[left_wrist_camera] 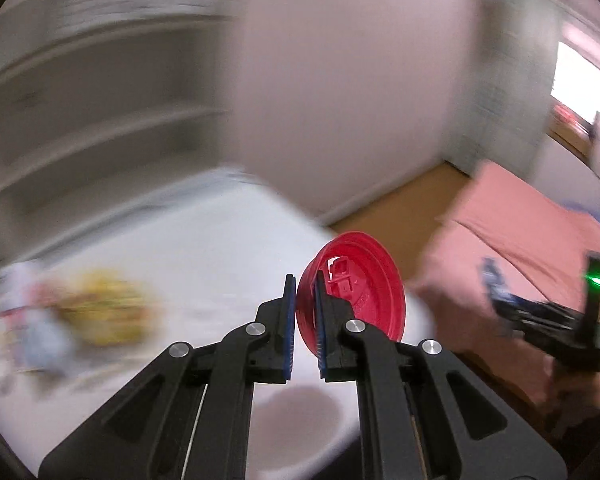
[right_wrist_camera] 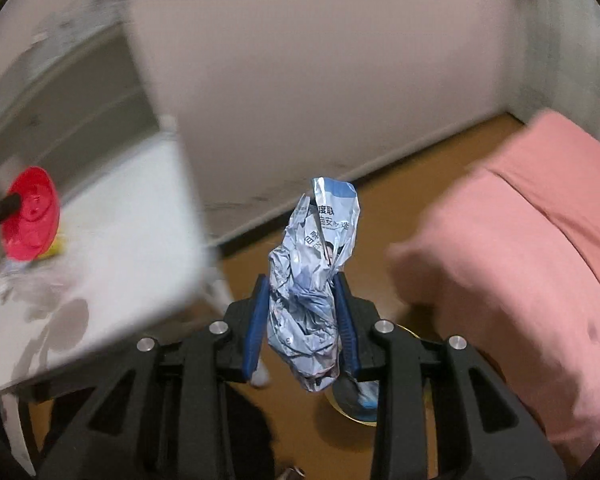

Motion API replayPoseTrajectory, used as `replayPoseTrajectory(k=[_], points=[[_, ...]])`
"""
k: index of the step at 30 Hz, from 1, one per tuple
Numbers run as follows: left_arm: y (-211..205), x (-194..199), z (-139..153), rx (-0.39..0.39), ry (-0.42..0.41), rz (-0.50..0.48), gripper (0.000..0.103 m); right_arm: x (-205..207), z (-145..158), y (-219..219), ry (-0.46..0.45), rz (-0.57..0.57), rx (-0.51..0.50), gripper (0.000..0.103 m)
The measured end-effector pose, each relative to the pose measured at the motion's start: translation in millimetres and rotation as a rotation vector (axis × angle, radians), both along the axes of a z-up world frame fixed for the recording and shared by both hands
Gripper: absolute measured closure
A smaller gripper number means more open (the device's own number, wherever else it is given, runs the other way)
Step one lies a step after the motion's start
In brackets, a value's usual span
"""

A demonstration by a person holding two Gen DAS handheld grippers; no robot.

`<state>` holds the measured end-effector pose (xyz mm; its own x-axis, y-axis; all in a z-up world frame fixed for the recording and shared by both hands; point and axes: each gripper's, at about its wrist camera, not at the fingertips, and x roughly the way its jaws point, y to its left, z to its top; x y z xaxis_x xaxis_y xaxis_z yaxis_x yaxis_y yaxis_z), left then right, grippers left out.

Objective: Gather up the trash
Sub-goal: 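Carry the red lid and silver wrapper over the black bin, then open the left tool dropping the red lid while the right tool releases the wrapper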

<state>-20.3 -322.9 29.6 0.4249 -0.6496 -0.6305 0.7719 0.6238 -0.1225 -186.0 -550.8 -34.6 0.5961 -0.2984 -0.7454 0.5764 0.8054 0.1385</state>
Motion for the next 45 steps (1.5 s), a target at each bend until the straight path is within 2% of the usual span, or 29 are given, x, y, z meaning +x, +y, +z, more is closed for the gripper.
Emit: replayPoseTrajectory(k=[4, 7, 9, 10, 15, 19, 24, 28, 31, 32, 33, 35, 45], points=[[-95, -52, -45, 0.054, 0.053, -0.201, 0.095, -31, -38, -43, 0.049, -0.110, 0.033, 0.071], [-148, -82, -92, 0.114, 0.078, -0.300, 0.095, -39, -72, -66, 0.069, -0.159, 0.095, 0.071], [-173, -88, -125, 0.158, 0.116, -0.339, 0.095, -44, -98, -80, 0.094, -0.185, 0.132, 0.071], [-189, -90, -152, 0.193, 0.162, -0.355, 0.095, -46, -115, -87, 0.110, -0.197, 0.155, 0.071], [-233, -92, -239, 0.328, 0.238, -0.357, 0.095, -60, -191, -102, 0.183, -0.231, 0.268, 0.071], [-248, -88, -284, 0.402, 0.270, -0.336, 0.095, -68, -238, -110, 0.245, -0.250, 0.338, 0.071], [-248, -92, -305, 0.429, 0.289, -0.336, 0.095, -75, -270, -111, 0.282, -0.250, 0.395, 0.071], [-251, -91, -312, 0.434, 0.290, -0.345, 0.095, -77, -278, -107, 0.281, -0.246, 0.414, 0.070], [-256, -89, -314, 0.437, 0.294, -0.343, 0.095, -74, -279, -110, 0.270, -0.246, 0.424, 0.069], [-258, -90, -313, 0.439, 0.296, -0.344, 0.095, -75, -279, -110, 0.264, -0.250, 0.430, 0.064], [-259, -90, -314, 0.441, 0.294, -0.344, 0.095, -75, -279, -112, 0.259, -0.253, 0.433, 0.055], [-260, -92, -314, 0.443, 0.298, -0.345, 0.095, -77, -275, -112, 0.247, -0.260, 0.425, 0.049], [-269, -98, -315, 0.439, 0.304, -0.378, 0.095, -90, -255, -120, 0.205, -0.318, 0.402, 0.047]])
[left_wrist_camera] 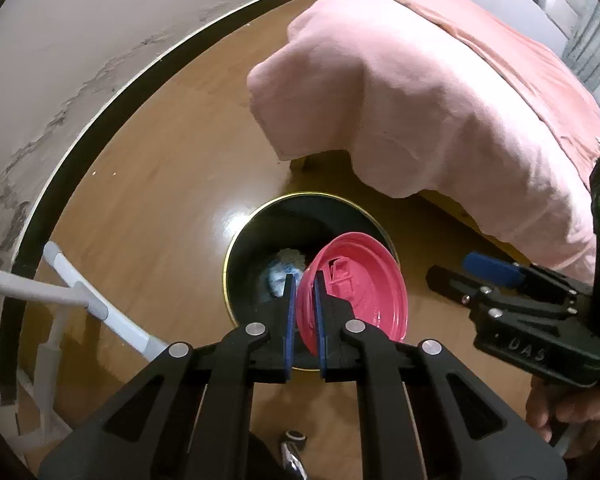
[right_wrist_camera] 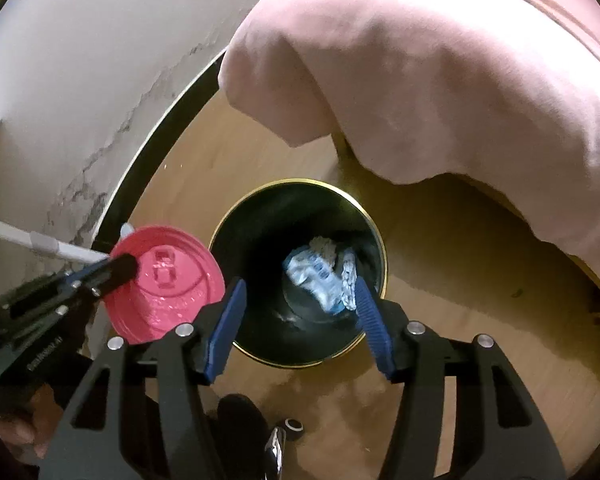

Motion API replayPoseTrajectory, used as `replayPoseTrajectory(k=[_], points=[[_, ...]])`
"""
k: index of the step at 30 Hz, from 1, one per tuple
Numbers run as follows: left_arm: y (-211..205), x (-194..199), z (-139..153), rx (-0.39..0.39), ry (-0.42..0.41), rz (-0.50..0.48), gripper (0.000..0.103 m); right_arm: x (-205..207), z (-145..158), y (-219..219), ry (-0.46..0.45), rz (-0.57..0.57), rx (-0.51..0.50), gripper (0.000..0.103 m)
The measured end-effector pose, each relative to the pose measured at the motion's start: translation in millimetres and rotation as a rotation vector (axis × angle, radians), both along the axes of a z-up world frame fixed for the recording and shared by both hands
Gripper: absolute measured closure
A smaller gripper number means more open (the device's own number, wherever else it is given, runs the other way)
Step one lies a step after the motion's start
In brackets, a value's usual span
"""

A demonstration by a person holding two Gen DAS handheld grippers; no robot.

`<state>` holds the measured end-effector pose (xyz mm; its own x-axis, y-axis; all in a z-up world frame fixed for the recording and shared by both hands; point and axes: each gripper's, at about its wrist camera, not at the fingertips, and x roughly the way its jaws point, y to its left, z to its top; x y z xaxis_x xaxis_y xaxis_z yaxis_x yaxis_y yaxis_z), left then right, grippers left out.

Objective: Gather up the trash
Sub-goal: 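Open the left tool dropping the red lid while the right tool releases the wrapper, then move both open tools back to the desk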

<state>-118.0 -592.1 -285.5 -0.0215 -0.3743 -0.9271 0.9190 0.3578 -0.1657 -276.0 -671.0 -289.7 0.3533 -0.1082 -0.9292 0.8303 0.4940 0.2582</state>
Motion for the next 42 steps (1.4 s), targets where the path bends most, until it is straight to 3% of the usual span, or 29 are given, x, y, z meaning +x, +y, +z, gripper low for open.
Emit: replayPoseTrajectory(k=[1, 3, 4, 5, 10, 12, 14, 17, 21, 24, 27, 33, 38, 42], points=[[-2, -2, 1, 0.000, 0.003, -0.008, 0.092, -2, 4, -2, -0.005, -0.010, -0.007, 0.046], [-5, -5, 2, 0.003, 0.003, -0.026, 0.074, -8, 13, -5, -0.020, -0.033, -0.020, 0.044], [-6, -8, 5, -0.010, -0.003, -0.036, 0.058, -11, 16, -6, -0.026, -0.041, -0.025, 0.044], [-6, -9, 8, -0.020, -0.012, -0.039, 0.049, -13, 20, -8, -0.032, -0.051, -0.030, 0.044], [-3, -17, 28, -0.049, -0.012, -0.065, 0.047, -22, 48, -11, -0.060, -0.078, -0.062, 0.044], [4, -19, 43, -0.071, -0.022, -0.076, 0.040, -20, 60, -10, -0.058, -0.073, -0.078, 0.043], [16, -23, 66, -0.104, -0.044, -0.077, 0.026, -16, 78, -5, -0.054, -0.057, -0.104, 0.042], [42, -28, 109, -0.151, -0.092, -0.070, 0.016, -6, 110, 7, -0.060, -0.015, -0.151, 0.042], [92, -22, 172, -0.235, -0.129, -0.040, 0.010, 20, 164, 34, -0.117, 0.068, -0.232, 0.039], [148, -6, 218, -0.302, -0.195, 0.012, 0.007, 59, 215, 81, -0.188, 0.191, -0.313, 0.033], [215, 21, 247, -0.335, -0.274, 0.104, 0.007, 103, 254, 137, -0.262, 0.354, -0.355, 0.033], [368, 88, 275, -0.305, -0.401, 0.447, 0.007, 194, 301, 264, -0.412, 0.686, -0.353, 0.032], [506, 143, 277, -0.229, -0.464, 0.783, 0.007, 263, 318, 377, -0.483, 0.943, -0.303, 0.032], [585, 177, 266, -0.162, -0.459, 0.937, 0.007, 302, 318, 452, -0.481, 1.093, -0.282, 0.032]])
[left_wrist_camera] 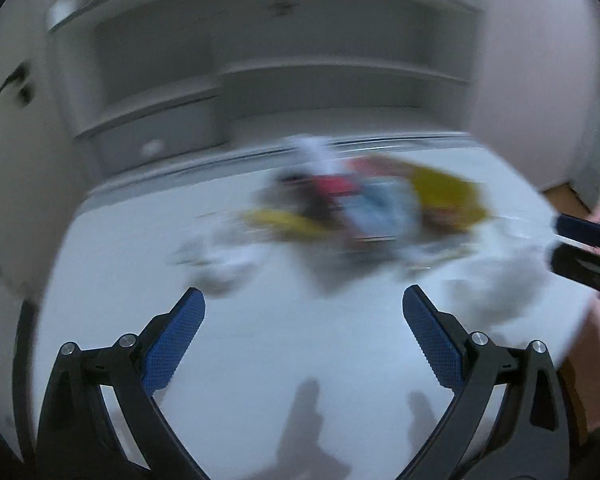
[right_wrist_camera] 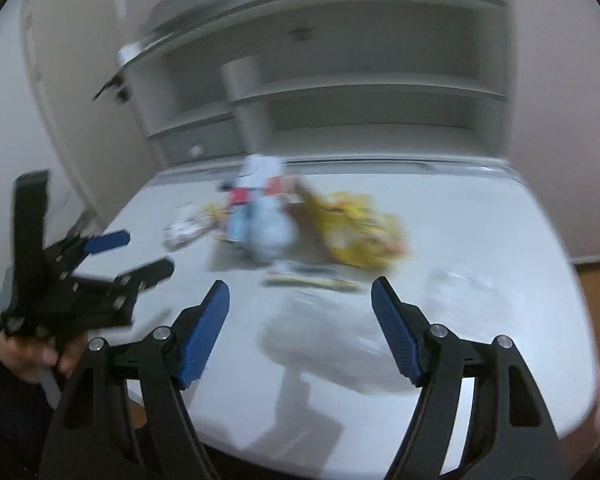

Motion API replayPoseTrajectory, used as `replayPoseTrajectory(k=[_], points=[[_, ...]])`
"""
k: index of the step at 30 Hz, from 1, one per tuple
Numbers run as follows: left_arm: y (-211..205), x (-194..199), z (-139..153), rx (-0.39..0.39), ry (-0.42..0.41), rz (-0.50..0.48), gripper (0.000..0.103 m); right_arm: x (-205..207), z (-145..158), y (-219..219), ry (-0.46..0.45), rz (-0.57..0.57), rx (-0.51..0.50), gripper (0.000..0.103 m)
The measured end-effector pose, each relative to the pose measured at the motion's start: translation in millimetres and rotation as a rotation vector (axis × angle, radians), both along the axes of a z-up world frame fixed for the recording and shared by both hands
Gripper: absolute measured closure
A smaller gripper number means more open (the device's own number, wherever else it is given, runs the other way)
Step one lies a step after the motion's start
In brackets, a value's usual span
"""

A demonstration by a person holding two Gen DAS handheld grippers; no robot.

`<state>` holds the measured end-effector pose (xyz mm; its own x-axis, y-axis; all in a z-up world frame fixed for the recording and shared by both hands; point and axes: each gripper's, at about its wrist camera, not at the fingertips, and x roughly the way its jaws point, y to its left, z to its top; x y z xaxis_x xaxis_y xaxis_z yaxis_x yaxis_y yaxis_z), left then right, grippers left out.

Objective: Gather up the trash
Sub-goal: 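Move both open tools back to the desk, then grasp the white sneaker-shaped item with the left tool while the right tool grasps a white plastic ring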

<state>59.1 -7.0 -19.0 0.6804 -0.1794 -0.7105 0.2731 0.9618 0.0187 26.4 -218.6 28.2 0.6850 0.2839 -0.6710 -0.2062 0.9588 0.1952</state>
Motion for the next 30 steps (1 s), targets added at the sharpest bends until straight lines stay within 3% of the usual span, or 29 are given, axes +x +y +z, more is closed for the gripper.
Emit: replayPoseTrajectory(k=[4, 6, 10, 13, 15, 16, 17, 22, 30], points=[[42, 36, -20, 0.007, 0.057, 0.054, 0.007, 18, -5, 34, 0.022, 0.069, -0.018, 0.032], [43, 54, -29, -0.001, 0.071, 0.009, 0.007, 24, -7, 43, 0.036, 0.079, -0.023, 0.032], [41, 86, -48, 0.012, 0.113, 0.022, 0.007, 39, -9, 58, 0.055, 0.080, -0.029, 0.032], [34, 95, -53, 0.053, 0.098, -0.011, 0.009, 44, -12, 61, 0.066, 0.079, -0.031, 0.032], [39, 94, -53, 0.043, 0.108, -0.034, 0.032, 50, -14, 64, 0.076, 0.081, -0.032, 0.032], [39, 96, -54, 0.028, 0.121, -0.058, 0.057, 54, -16, 67, 0.081, 0.086, -0.034, 0.032], [39, 95, -53, 0.045, 0.106, -0.054, 0.072, 57, -17, 71, 0.086, 0.091, -0.037, 0.032], [57, 66, -39, 0.022, 0.093, -0.036, 0.078, 74, -17, 94, 0.090, 0.147, -0.058, 0.034], [112, 24, -21, 0.005, 0.072, 0.056, 0.078, 120, -31, 164, 0.134, 0.266, -0.114, 0.040]])
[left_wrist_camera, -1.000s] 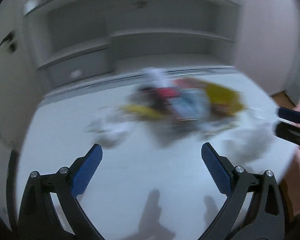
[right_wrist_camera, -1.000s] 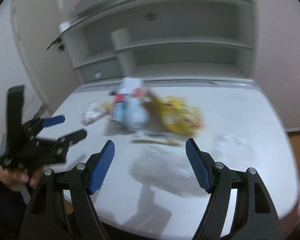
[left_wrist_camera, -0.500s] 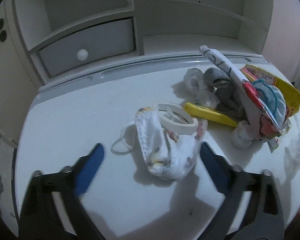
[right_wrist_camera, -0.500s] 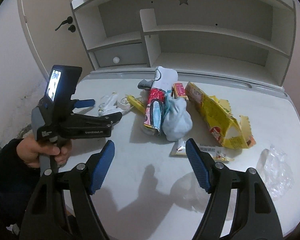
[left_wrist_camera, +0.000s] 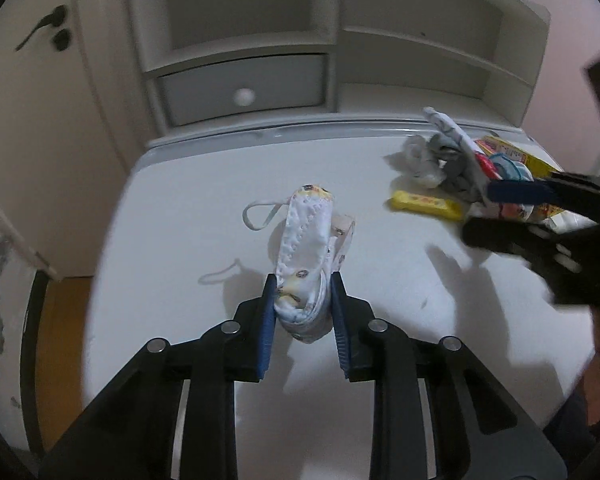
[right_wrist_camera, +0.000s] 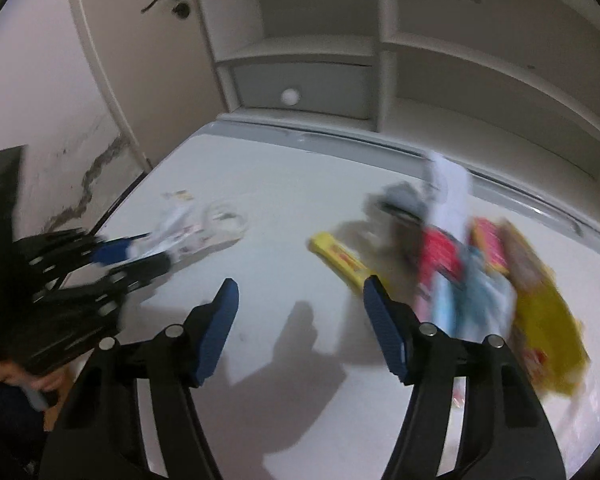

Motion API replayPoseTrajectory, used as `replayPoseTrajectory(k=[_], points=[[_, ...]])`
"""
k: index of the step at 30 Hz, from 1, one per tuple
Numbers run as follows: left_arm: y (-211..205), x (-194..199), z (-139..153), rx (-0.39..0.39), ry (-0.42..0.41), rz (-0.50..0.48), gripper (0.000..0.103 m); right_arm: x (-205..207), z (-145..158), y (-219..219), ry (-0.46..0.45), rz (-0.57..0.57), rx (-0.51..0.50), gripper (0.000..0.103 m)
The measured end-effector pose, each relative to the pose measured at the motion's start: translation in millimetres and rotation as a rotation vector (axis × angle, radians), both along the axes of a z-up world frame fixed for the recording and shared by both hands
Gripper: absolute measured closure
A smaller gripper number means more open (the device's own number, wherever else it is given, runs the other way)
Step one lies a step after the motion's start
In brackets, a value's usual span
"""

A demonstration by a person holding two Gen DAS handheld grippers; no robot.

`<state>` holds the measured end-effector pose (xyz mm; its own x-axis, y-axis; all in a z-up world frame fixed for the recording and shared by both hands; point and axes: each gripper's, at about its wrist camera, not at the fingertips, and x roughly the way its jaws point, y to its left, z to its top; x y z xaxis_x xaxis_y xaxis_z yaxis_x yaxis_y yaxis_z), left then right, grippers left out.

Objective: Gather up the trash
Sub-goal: 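Grasp the white sneaker-shaped item with the left tool while the right tool grasps a white plastic ring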

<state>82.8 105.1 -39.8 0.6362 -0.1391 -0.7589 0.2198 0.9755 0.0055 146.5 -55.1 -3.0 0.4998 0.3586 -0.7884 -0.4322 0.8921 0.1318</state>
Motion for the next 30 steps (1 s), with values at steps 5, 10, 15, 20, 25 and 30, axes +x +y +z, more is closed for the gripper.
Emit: replayPoseTrajectory(k=[5, 10, 15, 20, 25, 30], points=[[21, -2, -16, -0.020, 0.053, 0.018, 0.078, 23, -7, 34, 0.102, 0.056, 0.059, 0.040], [34, -10, -18, -0.036, 0.071, 0.020, 0.078, 26, -16, 65, 0.146, 0.107, 0.042, 0.040], [43, -12, -24, -0.042, 0.092, 0.026, 0.078, 33, -32, 93, 0.184, 0.128, 0.009, 0.042], [43, -12, -22, -0.037, 0.086, 0.026, 0.078, 34, -36, 113, 0.114, 0.131, -0.078, 0.072], [44, -10, -23, -0.037, 0.092, 0.036, 0.078, 23, -33, 123, 0.068, 0.171, -0.121, 0.096], [38, -10, -17, -0.028, 0.081, 0.043, 0.078, 16, -6, 85, 0.022, 0.097, -0.048, 0.096]])
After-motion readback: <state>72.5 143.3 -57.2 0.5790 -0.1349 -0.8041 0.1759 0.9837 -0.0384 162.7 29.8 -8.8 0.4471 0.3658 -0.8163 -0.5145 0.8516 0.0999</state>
